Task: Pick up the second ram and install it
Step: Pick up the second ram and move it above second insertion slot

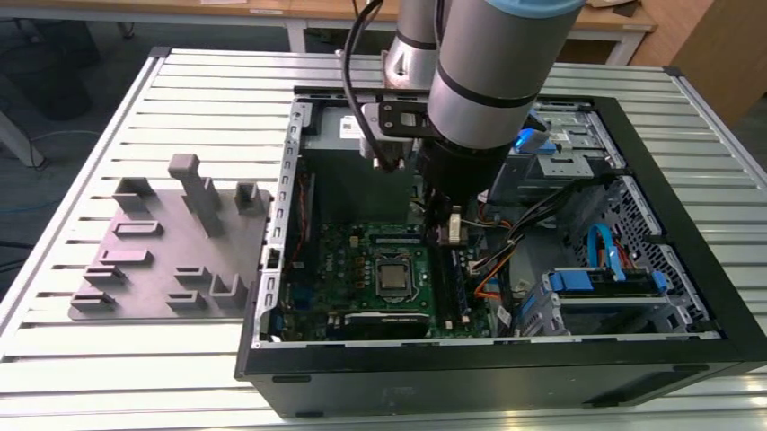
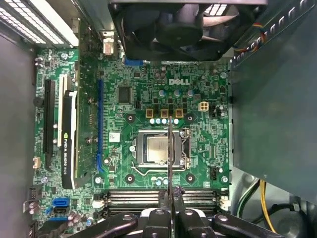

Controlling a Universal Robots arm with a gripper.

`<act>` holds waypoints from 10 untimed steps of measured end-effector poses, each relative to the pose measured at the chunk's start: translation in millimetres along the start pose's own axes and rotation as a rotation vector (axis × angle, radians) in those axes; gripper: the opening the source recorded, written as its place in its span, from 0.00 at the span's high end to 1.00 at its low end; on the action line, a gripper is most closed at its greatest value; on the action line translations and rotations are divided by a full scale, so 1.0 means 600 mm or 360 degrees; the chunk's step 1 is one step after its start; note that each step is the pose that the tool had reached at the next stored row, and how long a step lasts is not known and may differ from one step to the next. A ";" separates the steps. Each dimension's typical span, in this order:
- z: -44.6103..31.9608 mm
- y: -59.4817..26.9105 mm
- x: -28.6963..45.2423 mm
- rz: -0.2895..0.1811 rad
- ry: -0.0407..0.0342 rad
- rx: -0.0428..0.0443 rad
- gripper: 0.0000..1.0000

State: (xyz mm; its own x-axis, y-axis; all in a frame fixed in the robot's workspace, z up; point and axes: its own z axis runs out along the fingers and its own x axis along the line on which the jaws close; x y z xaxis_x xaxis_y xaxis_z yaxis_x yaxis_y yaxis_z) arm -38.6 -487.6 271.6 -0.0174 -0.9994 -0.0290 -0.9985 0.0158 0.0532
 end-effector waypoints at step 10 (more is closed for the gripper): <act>0.000 0.000 0.000 0.0000 0.0000 0.0000 0.89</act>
State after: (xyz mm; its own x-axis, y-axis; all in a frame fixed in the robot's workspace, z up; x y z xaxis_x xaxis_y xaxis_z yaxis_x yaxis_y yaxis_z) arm -38.6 -487.6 271.4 -0.0174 -0.9994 -0.0291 -0.9985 0.0158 0.0531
